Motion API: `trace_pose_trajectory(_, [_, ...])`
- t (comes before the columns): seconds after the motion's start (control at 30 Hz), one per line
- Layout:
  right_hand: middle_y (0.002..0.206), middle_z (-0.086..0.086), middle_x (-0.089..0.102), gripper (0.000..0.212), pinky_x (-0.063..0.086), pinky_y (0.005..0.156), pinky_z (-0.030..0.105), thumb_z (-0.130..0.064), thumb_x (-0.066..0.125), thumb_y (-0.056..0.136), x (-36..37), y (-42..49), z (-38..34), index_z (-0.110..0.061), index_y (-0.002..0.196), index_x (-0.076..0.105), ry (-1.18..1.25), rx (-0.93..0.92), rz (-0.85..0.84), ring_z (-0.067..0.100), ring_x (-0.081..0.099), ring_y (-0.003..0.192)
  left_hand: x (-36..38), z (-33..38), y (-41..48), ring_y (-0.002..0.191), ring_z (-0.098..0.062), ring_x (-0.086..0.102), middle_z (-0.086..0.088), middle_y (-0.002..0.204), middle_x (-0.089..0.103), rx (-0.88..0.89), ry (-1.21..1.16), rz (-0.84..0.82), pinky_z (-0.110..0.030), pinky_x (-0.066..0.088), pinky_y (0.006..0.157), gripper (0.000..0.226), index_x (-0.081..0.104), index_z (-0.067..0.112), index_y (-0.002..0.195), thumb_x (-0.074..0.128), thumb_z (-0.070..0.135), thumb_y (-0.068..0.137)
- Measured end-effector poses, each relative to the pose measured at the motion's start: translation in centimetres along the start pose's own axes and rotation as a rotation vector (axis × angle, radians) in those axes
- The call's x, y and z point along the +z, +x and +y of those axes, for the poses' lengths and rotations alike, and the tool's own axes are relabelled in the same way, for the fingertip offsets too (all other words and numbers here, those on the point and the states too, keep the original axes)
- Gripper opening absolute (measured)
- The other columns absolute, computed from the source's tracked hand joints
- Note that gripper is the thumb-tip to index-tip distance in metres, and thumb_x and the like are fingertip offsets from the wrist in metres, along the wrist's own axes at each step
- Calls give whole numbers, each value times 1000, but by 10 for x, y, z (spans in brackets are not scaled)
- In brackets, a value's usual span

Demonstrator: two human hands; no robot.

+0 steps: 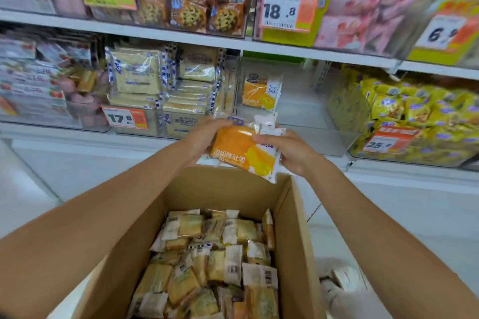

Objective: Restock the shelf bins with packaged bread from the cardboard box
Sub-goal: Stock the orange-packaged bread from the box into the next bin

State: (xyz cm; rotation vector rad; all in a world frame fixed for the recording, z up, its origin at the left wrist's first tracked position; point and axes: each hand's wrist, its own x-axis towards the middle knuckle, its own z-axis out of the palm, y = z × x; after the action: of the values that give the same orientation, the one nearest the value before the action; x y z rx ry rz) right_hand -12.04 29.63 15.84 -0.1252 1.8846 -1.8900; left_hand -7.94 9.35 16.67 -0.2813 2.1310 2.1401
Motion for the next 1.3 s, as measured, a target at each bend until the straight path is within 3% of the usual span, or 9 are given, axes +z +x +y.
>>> trace_pose_trajectory(0.17, [101,15,74,38,62,70,37,-3,76,79,-55,55,-46,-5,115,66,117,-85,216,26,72,83,9,39,83,88,-14,59,3,102,62,294,395,308,-28,43,73,32,59,18,114,57,43,94])
trace_pose_trajectory(0.33, [92,6,74,34,60,78,36,-6,76,81,-88,135,-69,-7,113,65,62,-163,271,21,71,83,3,28,141,96,-14,57,2,107,60,341,690,285,-28,40,77,54,49,20,130,64,49,89])
trace_pose_trajectory(0.4, [102,2,70,39,58,85,29,-10,80,78,-93,167,-59,-10,112,61,-164,-208,231,18,68,95,0,23,150,97,-14,58,4,109,59,342,745,271,-28,41,77,51,49,22,130,64,48,89])
trace_pose_trajectory(0.53, [122,-9,50,108,47,79,18,-16,91,65,-102,214,-24,-16,147,20,-715,-217,175,13,56,110,-1,19,151,96,-10,58,11,104,57,386,752,267,-29,45,80,44,51,25,127,61,48,90])
trace_pose_trajectory(0.63, [133,6,53,119,48,85,30,-16,91,65,-108,234,-23,-24,152,10,-828,-304,347,23,60,108,-2,18,150,91,-8,58,17,99,57,400,738,268,-32,48,84,43,52,28,126,62,47,89])
trace_pose_trajectory(0.73, [158,6,18,128,33,102,22,-23,89,67,-107,238,-22,-29,155,-3,-935,-349,323,24,35,138,-3,17,151,88,-2,58,19,98,57,404,746,273,-29,46,79,45,51,30,128,61,48,89])
trace_pose_trajectory(0.87, [164,9,-6,120,-5,119,56,-72,65,69,-101,232,-19,-27,156,-4,-1725,-648,329,27,-4,151,-4,14,152,89,0,59,19,104,60,400,761,276,-26,42,73,48,50,34,129,58,55,86])
trace_pose_trajectory(0.97, [163,17,6,110,6,117,61,-75,55,76,-95,249,-16,-24,157,0,-2023,-772,147,33,8,150,-4,15,151,93,-3,60,18,108,60,400,775,278,-29,45,79,49,49,35,130,57,55,86])
trace_pose_trajectory(1.3, [160,16,17,103,21,113,59,-81,41,80,-99,268,-17,-25,156,-1,-2148,-858,192,34,21,145,-4,12,150,93,-1,58,18,109,58,406,772,277,-29,46,80,49,46,37,132,55,56,88])
